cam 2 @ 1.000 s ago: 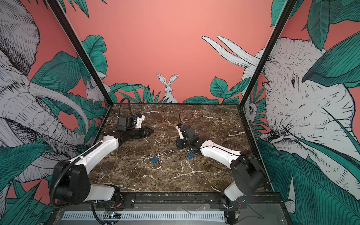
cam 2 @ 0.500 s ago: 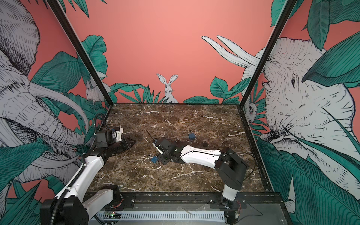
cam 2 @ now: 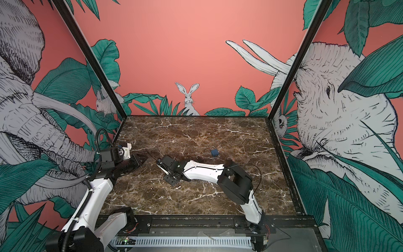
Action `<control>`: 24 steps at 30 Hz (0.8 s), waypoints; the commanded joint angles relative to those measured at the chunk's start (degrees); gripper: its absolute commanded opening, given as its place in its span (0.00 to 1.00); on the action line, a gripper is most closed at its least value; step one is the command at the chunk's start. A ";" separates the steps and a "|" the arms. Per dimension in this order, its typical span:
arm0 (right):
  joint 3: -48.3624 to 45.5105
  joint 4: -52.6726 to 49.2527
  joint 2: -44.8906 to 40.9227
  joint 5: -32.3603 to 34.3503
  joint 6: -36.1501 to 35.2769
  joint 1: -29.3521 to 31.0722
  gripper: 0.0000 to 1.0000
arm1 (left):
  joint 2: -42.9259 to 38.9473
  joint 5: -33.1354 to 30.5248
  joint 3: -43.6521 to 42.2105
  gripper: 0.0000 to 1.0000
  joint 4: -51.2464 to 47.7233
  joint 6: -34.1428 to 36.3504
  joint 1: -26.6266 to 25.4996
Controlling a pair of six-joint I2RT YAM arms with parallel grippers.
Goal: Lock with the key
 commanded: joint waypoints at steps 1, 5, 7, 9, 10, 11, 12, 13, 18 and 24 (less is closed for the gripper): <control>2.97 -4.76 2.37 -1.22 -0.71 0.27 0.48 | -1.16 2.21 -0.80 0.28 -1.05 0.51 0.95; 5.75 -7.30 4.95 -1.83 -0.67 0.22 0.48 | -1.32 3.01 -0.69 0.28 -0.96 0.51 1.68; 6.33 -7.79 5.60 -2.05 -0.59 0.22 0.48 | -1.36 3.23 -0.69 0.28 -0.90 0.36 1.84; 6.64 -7.97 5.94 -2.13 -0.62 0.22 0.48 | -1.14 3.60 -0.71 0.28 -0.64 0.29 2.16; 6.78 -8.10 6.11 -2.13 -0.53 0.22 0.48 | -1.17 3.66 -0.73 0.28 -0.53 0.22 2.24; 7.02 -8.45 6.42 -1.98 -0.32 0.23 0.48 | -1.10 3.80 -0.70 0.28 -0.52 0.18 2.25; 7.35 -8.90 6.69 -1.80 -0.15 0.23 0.47 | -1.00 3.97 -0.69 0.28 -0.41 0.24 2.43; 7.68 -9.20 6.91 -1.85 -0.10 0.22 0.47 | -1.02 4.09 -0.61 0.28 -0.41 0.17 2.47; 8.84 -10.30 8.20 -2.27 -0.27 0.22 0.47 | -0.89 4.59 -0.49 0.28 -0.32 0.16 2.87; 10.71 -12.08 9.96 -1.83 0.07 0.22 0.47 | -0.85 5.24 -1.03 0.28 0.47 -0.50 3.15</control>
